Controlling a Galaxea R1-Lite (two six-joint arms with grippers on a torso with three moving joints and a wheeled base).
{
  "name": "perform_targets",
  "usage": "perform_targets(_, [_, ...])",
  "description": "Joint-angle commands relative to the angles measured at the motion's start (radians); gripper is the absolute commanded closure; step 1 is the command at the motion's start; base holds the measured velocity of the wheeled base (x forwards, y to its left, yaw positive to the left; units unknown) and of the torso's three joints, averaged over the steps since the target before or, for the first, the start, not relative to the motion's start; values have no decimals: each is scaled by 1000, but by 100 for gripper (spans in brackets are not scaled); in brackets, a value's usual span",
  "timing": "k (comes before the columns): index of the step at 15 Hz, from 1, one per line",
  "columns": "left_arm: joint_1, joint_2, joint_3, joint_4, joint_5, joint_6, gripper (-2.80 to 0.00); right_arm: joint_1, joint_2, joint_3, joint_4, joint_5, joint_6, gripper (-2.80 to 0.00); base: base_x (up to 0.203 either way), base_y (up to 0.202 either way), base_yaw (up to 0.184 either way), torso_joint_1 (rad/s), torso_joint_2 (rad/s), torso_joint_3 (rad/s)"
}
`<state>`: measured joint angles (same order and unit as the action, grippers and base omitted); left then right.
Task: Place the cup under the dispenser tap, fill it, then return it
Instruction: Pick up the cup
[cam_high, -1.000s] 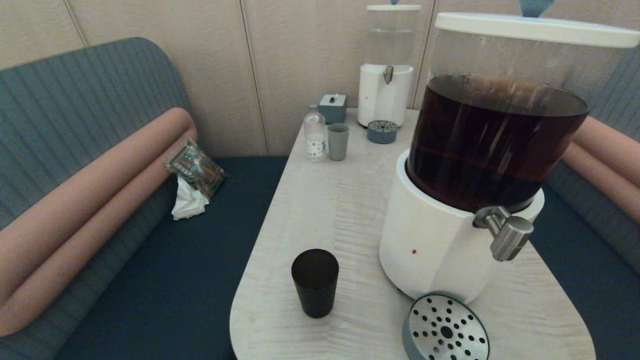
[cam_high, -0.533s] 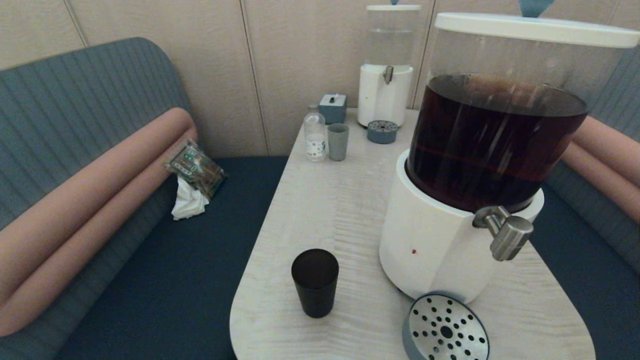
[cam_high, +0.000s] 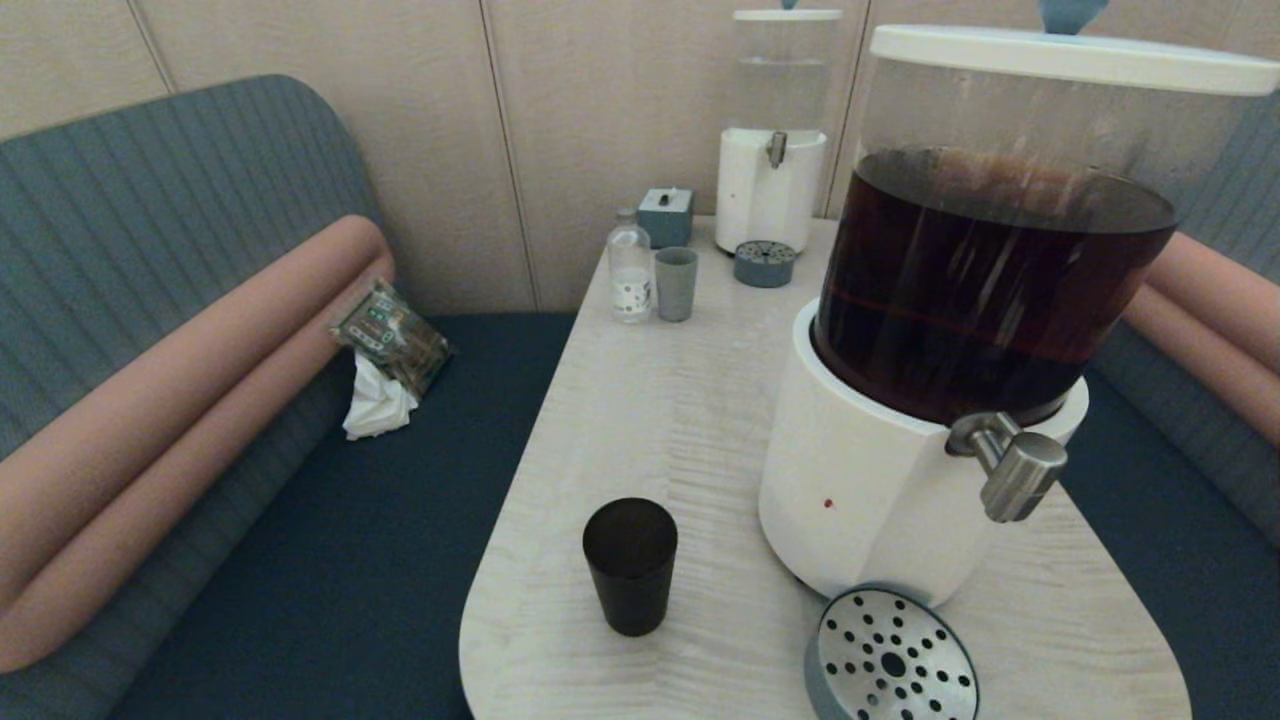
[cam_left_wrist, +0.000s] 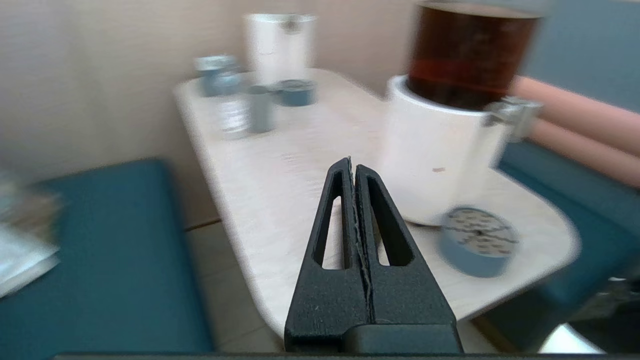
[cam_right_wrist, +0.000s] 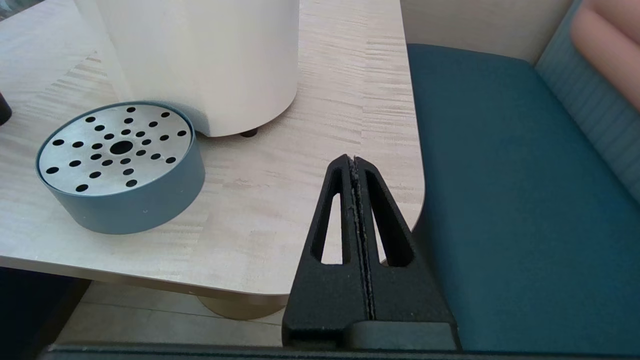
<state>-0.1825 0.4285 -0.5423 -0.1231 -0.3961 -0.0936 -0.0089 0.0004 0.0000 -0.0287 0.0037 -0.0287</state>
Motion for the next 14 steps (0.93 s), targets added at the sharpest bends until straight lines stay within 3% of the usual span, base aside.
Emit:
perform_targets(1, [-23,113,20,-60,-25,-1,0,0,0,9,0,1,0,0,0,0,0,0,0,0])
perform_targets(4, [-25,211,78,-190,-70,0,0,0,0,9,0,1,0,0,0,0,0,0,0,0])
perform_targets(8, [-25,356,139,-372,-78,6,0,0,0,9,0,1,0,0,0,0,0,0,0,0])
perform_targets(10, [-25,390,156,-394,-78,10,0,0,0,9,0,1,0,0,0,0,0,0,0,0])
perform_targets(11, [-25,394,159,-399,-78,12,-280,0,0,9,0,1,0,0,0,0,0,0,0,0])
perform_targets(14, [-25,397,160,-409,-79,7,-280,0,0,9,0,1,0,0,0,0,0,0,0,0])
